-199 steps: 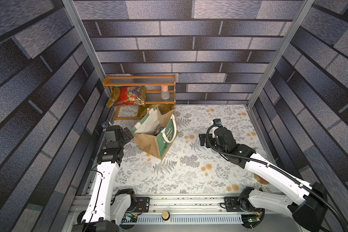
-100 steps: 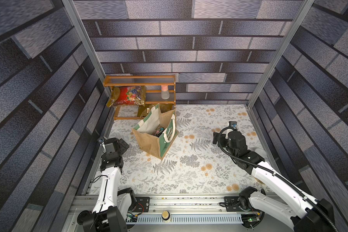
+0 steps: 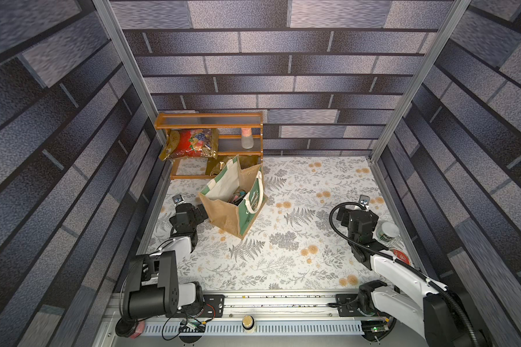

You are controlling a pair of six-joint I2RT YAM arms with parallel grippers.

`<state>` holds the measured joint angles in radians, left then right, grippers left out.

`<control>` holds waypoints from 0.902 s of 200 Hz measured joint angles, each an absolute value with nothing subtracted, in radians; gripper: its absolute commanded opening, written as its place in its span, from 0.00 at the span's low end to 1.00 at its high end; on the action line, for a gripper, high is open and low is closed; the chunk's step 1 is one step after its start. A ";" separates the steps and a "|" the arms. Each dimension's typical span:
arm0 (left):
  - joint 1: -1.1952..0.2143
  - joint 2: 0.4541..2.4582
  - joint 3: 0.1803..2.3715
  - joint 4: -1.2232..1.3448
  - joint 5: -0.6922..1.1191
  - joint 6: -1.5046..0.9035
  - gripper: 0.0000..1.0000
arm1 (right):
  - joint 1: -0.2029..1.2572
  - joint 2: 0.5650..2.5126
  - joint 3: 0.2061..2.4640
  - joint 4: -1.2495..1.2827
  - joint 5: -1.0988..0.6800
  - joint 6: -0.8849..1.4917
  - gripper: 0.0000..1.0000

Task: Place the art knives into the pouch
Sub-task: Reset both arms

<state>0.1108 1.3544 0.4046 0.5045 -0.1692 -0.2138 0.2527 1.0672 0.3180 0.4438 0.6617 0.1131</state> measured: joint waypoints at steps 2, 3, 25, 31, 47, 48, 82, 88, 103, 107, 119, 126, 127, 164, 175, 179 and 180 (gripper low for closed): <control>0.107 1.360 0.406 0.510 -0.170 -0.209 1.00 | 0.244 1.077 0.317 0.455 0.661 0.110 1.00; 0.105 1.362 0.407 0.511 -0.170 -0.207 1.00 | 0.241 1.082 0.316 0.459 0.661 0.110 1.00; 0.082 1.409 0.441 0.549 -0.166 -0.163 1.00 | 0.150 1.224 0.311 0.594 0.650 0.106 1.00; 0.079 1.425 0.441 0.589 -0.162 -0.154 1.00 | 0.133 1.268 0.314 0.621 0.643 0.107 1.00; 0.067 1.503 0.416 0.754 -0.159 -0.128 1.00 | 0.094 1.362 0.335 0.641 0.603 0.110 1.00; 0.066 1.507 0.416 0.757 -0.159 -0.127 1.00 | 0.093 1.366 0.336 0.642 0.601 0.110 1.00; 0.056 1.560 0.416 0.775 -0.121 -0.100 1.00 | 0.087 1.482 0.406 0.688 0.461 0.071 1.00; 0.056 1.560 0.416 0.782 -0.119 -0.097 1.00 | 0.087 1.485 0.409 0.698 0.430 0.064 1.00; 0.056 1.560 0.416 0.794 -0.114 -0.091 1.00 | 0.086 1.499 0.401 0.764 0.338 0.033 1.00; 0.056 1.560 0.416 0.795 -0.113 -0.089 1.00 | 0.087 1.508 0.394 0.795 0.318 0.027 1.00; 0.055 1.560 0.416 0.800 -0.113 -0.085 1.00 | 0.087 1.521 0.378 0.819 0.273 0.012 1.00; 0.054 1.560 0.416 0.801 -0.113 -0.085 1.00 | 0.086 1.526 0.374 0.826 0.255 0.006 1.00; 0.054 1.560 0.416 0.802 -0.113 -0.085 1.00 | 0.086 1.526 0.373 0.828 0.252 0.006 1.00; 0.054 1.560 0.416 0.801 -0.112 -0.084 1.00 | 0.086 1.530 0.370 0.860 0.207 -0.010 1.00; 0.054 1.560 0.416 0.801 -0.112 -0.085 1.00 | 0.086 1.530 0.370 0.867 0.202 -0.010 1.00; 0.054 1.560 0.416 0.801 -0.112 -0.084 1.00 | 0.086 1.530 0.370 0.869 0.200 -0.011 1.00; 0.054 1.560 0.416 0.801 -0.112 -0.085 1.00 | 0.086 1.530 0.370 0.869 0.200 -0.011 1.00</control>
<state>0.0540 1.5597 0.4156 0.8013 -0.1120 -0.0849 0.0864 1.5295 0.3698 0.8692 0.1997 -0.0113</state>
